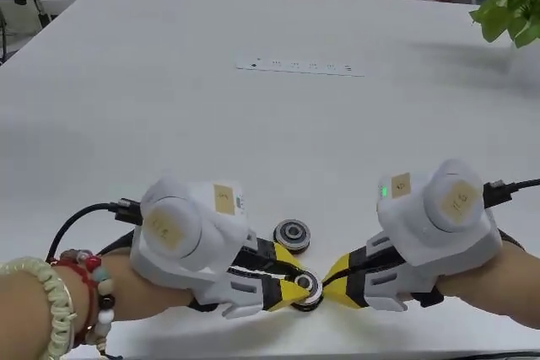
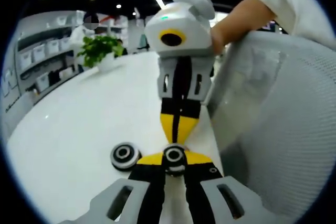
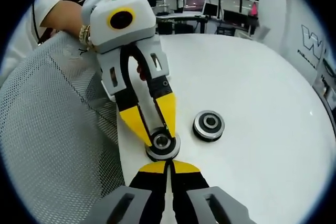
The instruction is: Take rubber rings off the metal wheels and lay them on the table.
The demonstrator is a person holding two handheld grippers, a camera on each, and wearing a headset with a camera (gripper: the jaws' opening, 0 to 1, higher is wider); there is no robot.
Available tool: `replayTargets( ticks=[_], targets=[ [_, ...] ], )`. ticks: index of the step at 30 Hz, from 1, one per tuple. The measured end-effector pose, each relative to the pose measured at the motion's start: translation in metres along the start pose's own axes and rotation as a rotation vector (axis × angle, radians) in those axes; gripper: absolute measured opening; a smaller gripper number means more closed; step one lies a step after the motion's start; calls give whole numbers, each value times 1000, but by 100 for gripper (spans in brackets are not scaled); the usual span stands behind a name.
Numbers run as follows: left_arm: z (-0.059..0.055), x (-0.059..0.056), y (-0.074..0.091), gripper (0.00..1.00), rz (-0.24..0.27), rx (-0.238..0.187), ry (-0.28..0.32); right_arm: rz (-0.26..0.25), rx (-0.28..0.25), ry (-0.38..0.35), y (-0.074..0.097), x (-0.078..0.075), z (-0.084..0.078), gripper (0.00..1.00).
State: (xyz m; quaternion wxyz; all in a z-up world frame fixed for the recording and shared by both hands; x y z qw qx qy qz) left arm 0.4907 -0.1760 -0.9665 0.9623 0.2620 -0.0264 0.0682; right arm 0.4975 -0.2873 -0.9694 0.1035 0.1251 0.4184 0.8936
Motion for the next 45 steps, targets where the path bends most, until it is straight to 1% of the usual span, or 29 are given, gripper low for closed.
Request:
replayTargets(
  ticks=[2,5,7,8,10,14,15,17,19,20,24,25,26,27,32,42,45],
  targets=[
    [0,0,0,14,-1,2,-6,11,-15,-56,1,-1,-1,0],
    [0,1,0,14,1,3,-10,8,-29,-110,2,-5,-1,0],
    [0,1,1,14,0,0,-1,15,-37,-126,4,-6,-1,0],
    [-1,1,1,14,-1,-1,6,16,-37,-155,4,-5,-2,0],
    [-1,1,1,13,-2,-2,3,19,-49,-183,6,-7,-2,0],
    [-1,2,1,13,-1,-1,-1,48,-74,-263,6,-8,-3,0],
    [-1,2,1,13,-2,0,-3,50,-77,-270,6,-8,-3,0],
    [-1,2,1,13,-2,0,-4,61,-84,-314,7,-8,-3,0],
    [-1,2,2,13,-3,-3,-9,69,-95,-341,8,-9,-2,0],
    [-1,2,2,13,-3,-5,-16,75,-109,-379,8,-9,0,0],
    [-1,2,2,13,-3,-4,-17,75,-108,-365,9,-7,1,0],
    [-1,2,2,13,-3,-3,-16,94,-144,-384,10,-6,6,0],
    [-1,2,2,13,-2,-2,-14,88,-121,-398,9,-6,5,0],
    [-1,2,1,13,-2,-1,-12,85,-121,-376,9,-5,5,0],
    [-1,2,1,13,-2,0,-12,92,-125,-392,9,-5,6,0],
    [-1,2,2,13,-4,-4,-8,97,-129,-370,9,-2,9,0],
    [-2,2,2,13,-6,-5,-6,108,-136,-384,9,-1,9,0]
  ],
)
Point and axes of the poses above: the centre of the closed fingertips' face, and the gripper's own axes: y roughly backward along the fingers, x roughly to its left, z roughly out of its top, the point moved 7 cm from there along y, roughly backward along the fingers, and after that the axes turned 3 degrees about -y, right-handed, at the moved point
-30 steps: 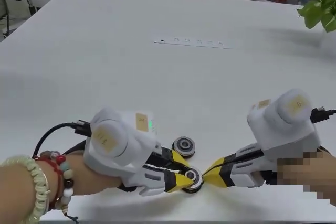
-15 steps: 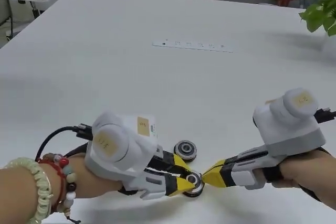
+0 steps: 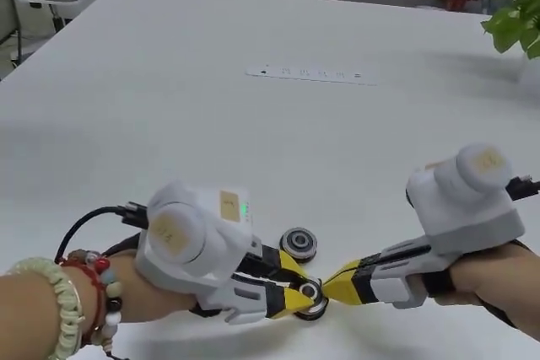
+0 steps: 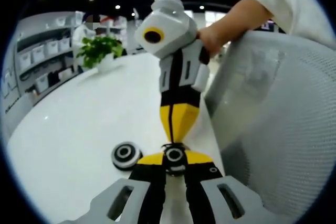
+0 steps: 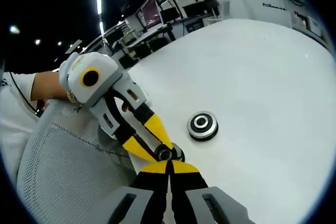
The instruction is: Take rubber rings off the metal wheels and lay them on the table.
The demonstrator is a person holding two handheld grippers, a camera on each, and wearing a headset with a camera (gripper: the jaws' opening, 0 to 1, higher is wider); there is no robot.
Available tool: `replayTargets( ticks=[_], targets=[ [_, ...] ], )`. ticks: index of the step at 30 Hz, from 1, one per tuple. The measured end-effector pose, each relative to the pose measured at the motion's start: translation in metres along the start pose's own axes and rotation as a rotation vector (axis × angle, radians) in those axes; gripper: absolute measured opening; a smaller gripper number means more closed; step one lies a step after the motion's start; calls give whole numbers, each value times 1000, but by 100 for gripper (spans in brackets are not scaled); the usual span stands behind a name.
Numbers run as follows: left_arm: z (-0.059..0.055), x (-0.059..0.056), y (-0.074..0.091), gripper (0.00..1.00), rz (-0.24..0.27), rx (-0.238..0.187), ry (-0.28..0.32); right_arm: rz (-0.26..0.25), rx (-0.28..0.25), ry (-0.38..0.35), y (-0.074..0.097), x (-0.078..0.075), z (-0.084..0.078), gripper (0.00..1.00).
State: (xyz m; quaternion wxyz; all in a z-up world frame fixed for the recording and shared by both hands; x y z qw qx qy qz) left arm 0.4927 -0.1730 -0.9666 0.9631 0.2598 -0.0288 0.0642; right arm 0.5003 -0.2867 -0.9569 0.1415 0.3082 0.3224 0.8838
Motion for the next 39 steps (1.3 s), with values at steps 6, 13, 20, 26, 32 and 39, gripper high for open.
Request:
replayTargets(
  ticks=[6,13,20,26,32,39],
  targets=[
    [0,0,0,13,0,-2,1,13,-6,3,0,1,1,0],
    [0,0,0,13,2,-3,4,36,-22,6,-2,7,3,0],
    [0,0,0,13,7,-3,7,92,-117,-59,5,11,13,0],
    [0,-1,0,13,11,-9,15,12,-53,-48,1,0,2,0],
    [2,-1,-1,14,14,11,14,-9,-40,-45,0,-4,-1,0],
    [14,-2,4,19,-10,27,-69,-2,-39,-52,2,-5,-2,0]
  ],
)
Point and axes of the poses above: the centre of the closed fingertips' face, and the gripper's own axes: y roughly backward along the fingers, x roughly to its left, z roughly out of its top, the point moved 7 cm from there along y, roughly backward along the fingers, and after that the axes turned 3 degrees about -y, right-handed, at the moved point
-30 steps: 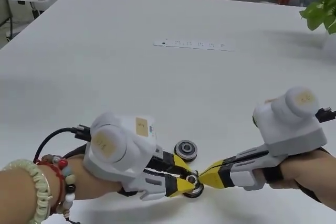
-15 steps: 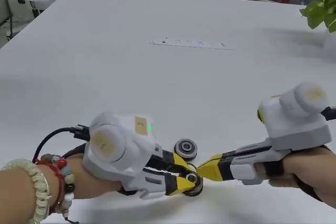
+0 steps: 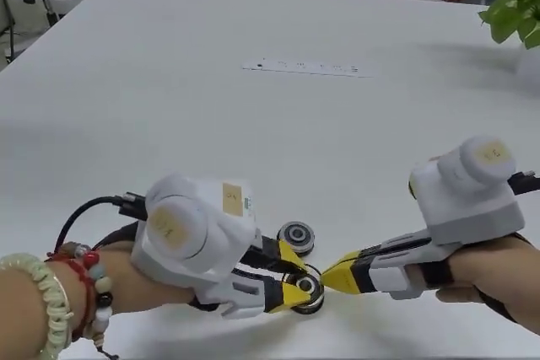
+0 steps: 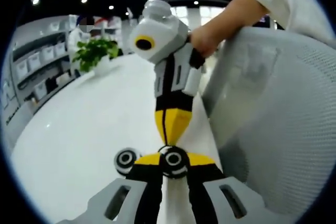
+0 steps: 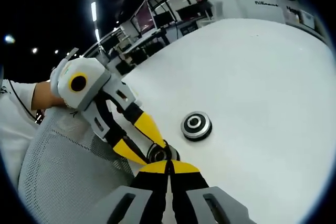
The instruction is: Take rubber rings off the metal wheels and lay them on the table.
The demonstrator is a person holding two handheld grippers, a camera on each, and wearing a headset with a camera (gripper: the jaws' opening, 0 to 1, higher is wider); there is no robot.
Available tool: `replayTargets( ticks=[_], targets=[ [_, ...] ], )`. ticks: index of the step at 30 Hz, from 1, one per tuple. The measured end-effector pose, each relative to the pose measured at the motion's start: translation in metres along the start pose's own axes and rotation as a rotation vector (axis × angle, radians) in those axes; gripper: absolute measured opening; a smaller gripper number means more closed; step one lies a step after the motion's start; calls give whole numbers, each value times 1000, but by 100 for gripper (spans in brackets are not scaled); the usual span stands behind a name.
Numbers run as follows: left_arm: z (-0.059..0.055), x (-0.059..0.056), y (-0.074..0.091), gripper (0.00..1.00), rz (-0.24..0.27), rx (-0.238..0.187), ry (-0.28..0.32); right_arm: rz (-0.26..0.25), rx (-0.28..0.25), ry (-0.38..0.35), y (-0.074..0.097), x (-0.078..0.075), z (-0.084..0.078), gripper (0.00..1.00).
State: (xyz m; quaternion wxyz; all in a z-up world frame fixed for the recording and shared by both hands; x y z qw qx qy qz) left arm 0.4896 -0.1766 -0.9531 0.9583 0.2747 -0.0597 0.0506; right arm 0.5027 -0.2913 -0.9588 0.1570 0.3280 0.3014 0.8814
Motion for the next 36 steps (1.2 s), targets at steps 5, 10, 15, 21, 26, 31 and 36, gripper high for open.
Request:
replayTargets(
  ticks=[5,10,15,21,26,31,36],
  targets=[
    [15,5,11,29,-6,-38,37,2,-13,-4,4,1,3,0],
    [28,6,22,42,-3,-56,28,3,-40,-3,11,-1,7,0],
    [36,11,33,48,25,-69,34,-1,-68,12,18,1,14,0],
    [53,16,51,56,52,-88,18,-5,-133,16,30,3,22,0],
    [56,15,71,62,85,-94,20,-12,-191,3,40,3,28,0],
    [49,14,93,64,155,-84,27,-25,-233,-2,48,1,32,0],
    [37,11,118,70,248,-58,41,-25,-285,-27,55,0,37,0]
  ],
)
Point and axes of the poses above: the centre of the closed fingertips' face, and the gripper's own axes: y roughly backward along the fingers, x roughly to its left, z roughly out of its top, the point moved 7 cm from there along y, roughly backward along the fingers, and after that the axes turned 3 degrees about -y, right-handed, at the moved point
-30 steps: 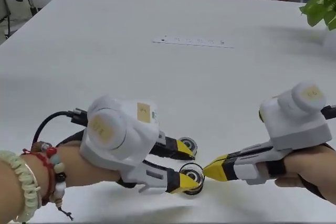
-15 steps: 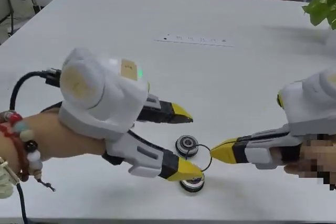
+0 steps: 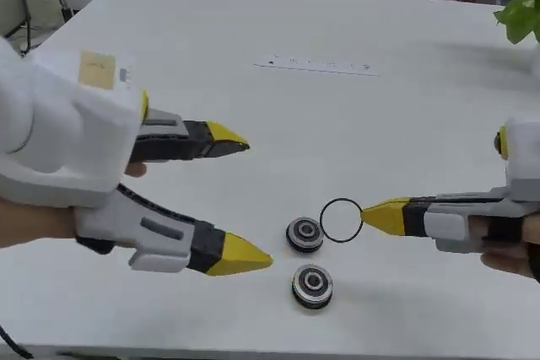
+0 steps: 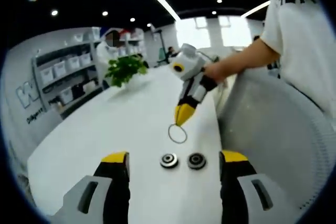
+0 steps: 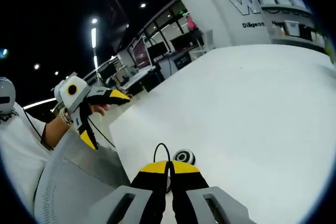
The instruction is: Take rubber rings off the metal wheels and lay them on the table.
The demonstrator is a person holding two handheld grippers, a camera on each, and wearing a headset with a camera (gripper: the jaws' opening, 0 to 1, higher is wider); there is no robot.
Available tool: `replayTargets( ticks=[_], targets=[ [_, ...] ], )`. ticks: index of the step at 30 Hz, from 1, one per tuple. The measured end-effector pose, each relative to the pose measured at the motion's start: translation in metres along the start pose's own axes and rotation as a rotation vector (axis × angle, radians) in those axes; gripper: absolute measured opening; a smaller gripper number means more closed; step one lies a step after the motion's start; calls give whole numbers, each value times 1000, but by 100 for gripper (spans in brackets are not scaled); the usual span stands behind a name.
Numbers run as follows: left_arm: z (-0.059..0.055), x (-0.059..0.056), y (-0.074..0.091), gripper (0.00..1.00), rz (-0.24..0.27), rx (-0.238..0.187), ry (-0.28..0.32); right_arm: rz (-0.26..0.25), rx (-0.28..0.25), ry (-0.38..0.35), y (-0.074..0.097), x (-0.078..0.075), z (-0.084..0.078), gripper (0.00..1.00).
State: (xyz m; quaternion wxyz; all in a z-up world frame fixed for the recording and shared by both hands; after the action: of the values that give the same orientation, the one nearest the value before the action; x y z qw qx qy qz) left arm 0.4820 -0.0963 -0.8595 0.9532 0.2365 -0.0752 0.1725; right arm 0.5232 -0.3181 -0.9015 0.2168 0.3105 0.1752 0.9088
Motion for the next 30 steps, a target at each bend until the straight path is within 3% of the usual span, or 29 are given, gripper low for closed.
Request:
replayTargets(
  ticks=[5,12,19,23,26,30],
  targets=[
    [-11,0,24,73,88,-15,76,-13,-16,13,2,0,3,0],
    [-35,-16,45,75,156,3,165,-7,-53,0,5,2,8,0],
    [-49,-31,45,76,185,5,237,1,-93,12,8,10,18,0],
    [-54,-30,46,75,211,6,278,18,-108,28,7,18,23,0],
    [-56,-29,44,78,225,26,268,32,-111,53,3,26,29,0],
    [-58,-32,43,79,202,39,281,47,-103,92,-2,35,36,0]
  ],
)
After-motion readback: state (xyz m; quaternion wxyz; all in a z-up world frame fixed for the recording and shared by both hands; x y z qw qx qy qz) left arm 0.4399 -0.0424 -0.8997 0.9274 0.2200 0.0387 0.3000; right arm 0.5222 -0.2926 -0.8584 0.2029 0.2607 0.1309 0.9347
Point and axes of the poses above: the centre of the closed fingertips' face, and the gripper's own axes: y roughly backward along the fingers, x roughly to its left, z roughly out of its top, the point moved 7 cm from there along y, roughly backward along the fingers, and after that the axes turned 3 degrees about -y, right-handed, at the moved point
